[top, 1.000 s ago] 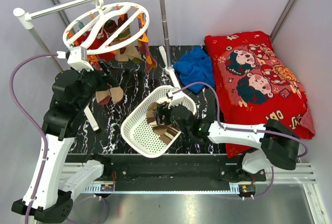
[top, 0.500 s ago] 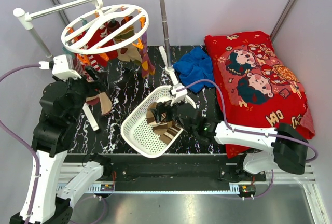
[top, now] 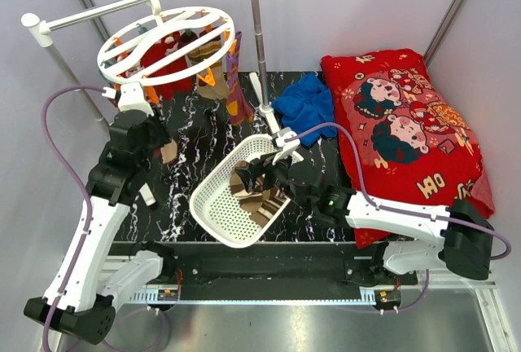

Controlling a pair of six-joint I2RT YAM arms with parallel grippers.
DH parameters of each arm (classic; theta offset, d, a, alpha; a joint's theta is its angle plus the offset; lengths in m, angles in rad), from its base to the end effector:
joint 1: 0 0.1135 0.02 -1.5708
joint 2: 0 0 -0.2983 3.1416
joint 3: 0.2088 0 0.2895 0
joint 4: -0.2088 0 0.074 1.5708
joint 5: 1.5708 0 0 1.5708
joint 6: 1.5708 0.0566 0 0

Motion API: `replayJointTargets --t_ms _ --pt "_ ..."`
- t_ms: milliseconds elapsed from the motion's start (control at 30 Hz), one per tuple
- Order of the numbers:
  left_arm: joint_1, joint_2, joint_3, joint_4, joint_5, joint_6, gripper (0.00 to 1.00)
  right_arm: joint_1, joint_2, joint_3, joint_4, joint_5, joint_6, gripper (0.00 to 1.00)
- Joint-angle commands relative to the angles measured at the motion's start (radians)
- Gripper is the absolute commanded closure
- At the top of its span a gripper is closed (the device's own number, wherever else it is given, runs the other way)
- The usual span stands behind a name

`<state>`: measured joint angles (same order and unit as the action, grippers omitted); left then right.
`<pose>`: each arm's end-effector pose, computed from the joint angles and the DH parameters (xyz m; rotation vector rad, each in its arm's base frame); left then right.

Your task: Remove the socks clipped to the hanger

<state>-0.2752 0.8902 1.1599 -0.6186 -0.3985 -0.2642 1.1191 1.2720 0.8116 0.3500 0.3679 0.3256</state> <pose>0.2060 -0.0353 0.4355 -0.2545 1.8742 0.0150 0.1661 0.2958 0.3125 -0.3982 1.6879 0.7738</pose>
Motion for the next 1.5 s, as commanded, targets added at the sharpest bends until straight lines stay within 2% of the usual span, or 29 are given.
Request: replayJointTargets --t_ms 0,67,167,233,333,400,433,500,533,600,667,733,900,1067,1133,1233,1333,1367,1467 --pt "0.004 -0.051 -0.006 0.12 0.053 0.0 0.72 -0.001 -0.022 0.017 0.087 -0.043 -0.058 0.06" --pt "0.004 -0.072 -0.008 0.131 0.113 -0.001 0.84 -0.001 -0.01 0.012 0.162 -0.073 -0.094 0.06" --pt "0.004 -0.092 -0.002 0.137 0.199 -0.01 0.94 0.001 0.022 0.043 0.239 -0.092 -0.144 0.06" --pt "0.004 -0.106 0.011 0.137 0.269 -0.021 0.97 0.001 0.059 0.081 0.28 -0.099 -0.172 0.06" --pt "0.002 -0.123 0.03 0.106 0.291 -0.047 0.99 0.001 0.111 0.136 0.306 -0.133 -0.192 0.06" --pt "0.002 -0.125 0.047 0.07 0.199 -0.063 0.83 0.001 0.13 0.169 0.299 -0.153 -0.175 0.07" --pt "0.004 -0.126 0.053 0.036 0.16 -0.066 0.72 0.001 0.138 0.172 0.299 -0.159 -0.166 0.07" --pt "0.004 -0.129 0.055 0.01 0.003 -0.069 0.44 0.001 0.139 0.163 0.313 -0.179 -0.142 0.07" --pt "0.004 -0.129 0.054 -0.004 -0.047 -0.06 0.4 0.001 0.138 0.155 0.325 -0.181 -0.128 0.07" --pt "0.004 -0.125 0.047 -0.001 -0.158 -0.029 0.35 -0.001 0.138 0.138 0.33 -0.179 -0.12 0.07" --pt "0.004 -0.113 0.028 0.014 -0.256 -0.012 0.34 0.001 0.133 0.127 0.328 -0.165 -0.114 0.07" --pt "0.008 -0.099 0.009 0.06 -0.295 0.014 0.32 0.001 0.129 0.12 0.328 -0.161 -0.112 0.07" --pt "0.044 -0.057 -0.055 0.238 -0.235 0.077 0.3 0.001 0.096 0.113 0.31 -0.153 -0.122 0.07" --pt "0.103 0.003 -0.039 0.261 -0.162 0.063 0.3 -0.001 0.06 0.086 0.31 -0.124 -0.148 0.06" --pt "0.116 0.025 -0.04 0.281 -0.152 0.069 0.31 0.001 0.041 0.075 0.308 -0.11 -0.163 0.06" --pt "0.133 0.039 -0.048 0.332 -0.105 0.1 0.41 0.001 0.02 0.06 0.31 -0.092 -0.18 0.06" --pt "0.139 0.047 -0.039 0.339 -0.054 0.106 0.63 0.001 0.006 0.052 0.31 -0.087 -0.197 0.07" --pt "0.14 0.052 -0.026 0.324 -0.03 0.097 0.74 0.001 0.003 0.051 0.308 -0.083 -0.201 0.07" --pt "0.14 0.032 -0.014 0.283 0.079 0.059 0.87 0.001 0.01 0.057 0.314 -0.075 -0.227 0.09"
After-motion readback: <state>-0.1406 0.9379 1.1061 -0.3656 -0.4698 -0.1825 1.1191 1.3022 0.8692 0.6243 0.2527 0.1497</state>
